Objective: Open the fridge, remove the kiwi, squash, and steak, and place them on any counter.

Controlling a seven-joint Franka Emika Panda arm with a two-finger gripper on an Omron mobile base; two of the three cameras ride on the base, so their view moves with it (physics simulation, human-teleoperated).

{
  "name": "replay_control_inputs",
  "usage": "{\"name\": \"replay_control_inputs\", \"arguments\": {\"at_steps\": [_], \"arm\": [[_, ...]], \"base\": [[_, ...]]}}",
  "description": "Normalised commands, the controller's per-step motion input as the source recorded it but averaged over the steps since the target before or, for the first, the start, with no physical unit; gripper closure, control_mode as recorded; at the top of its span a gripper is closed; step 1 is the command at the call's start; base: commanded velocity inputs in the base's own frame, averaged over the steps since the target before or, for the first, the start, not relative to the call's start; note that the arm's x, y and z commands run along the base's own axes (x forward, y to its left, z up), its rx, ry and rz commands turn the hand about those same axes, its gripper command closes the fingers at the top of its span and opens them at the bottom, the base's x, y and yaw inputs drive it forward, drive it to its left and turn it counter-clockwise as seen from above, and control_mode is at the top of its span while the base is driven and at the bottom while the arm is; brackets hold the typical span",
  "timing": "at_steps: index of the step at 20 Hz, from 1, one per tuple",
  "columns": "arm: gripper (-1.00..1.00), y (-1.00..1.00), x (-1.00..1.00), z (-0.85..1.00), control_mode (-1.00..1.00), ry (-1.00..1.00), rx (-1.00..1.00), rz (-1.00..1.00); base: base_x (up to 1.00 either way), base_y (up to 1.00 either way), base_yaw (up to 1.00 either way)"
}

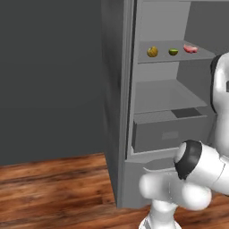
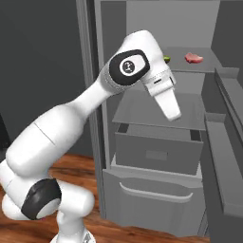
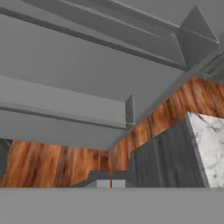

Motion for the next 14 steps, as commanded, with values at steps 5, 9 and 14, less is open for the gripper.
{"name": "replay_control_inputs", "arguments": {"at_steps": [5, 9, 14], "arm": [[1.00, 1.00, -0.52, -0.41, -1.00, -0.30, -0.09, 0.39], [1.00, 1.00, -0.03, 0.06, -1.00, -0.04, -0.05, 0.52], [1.00, 1.00, 0.02, 0.46, -1.00, 0.02, -0.05, 0.46]], "base": [[0.00, 0.00, 0.00], [0.00, 0.00, 0.00], [0.00, 0.00, 0.00]]}}
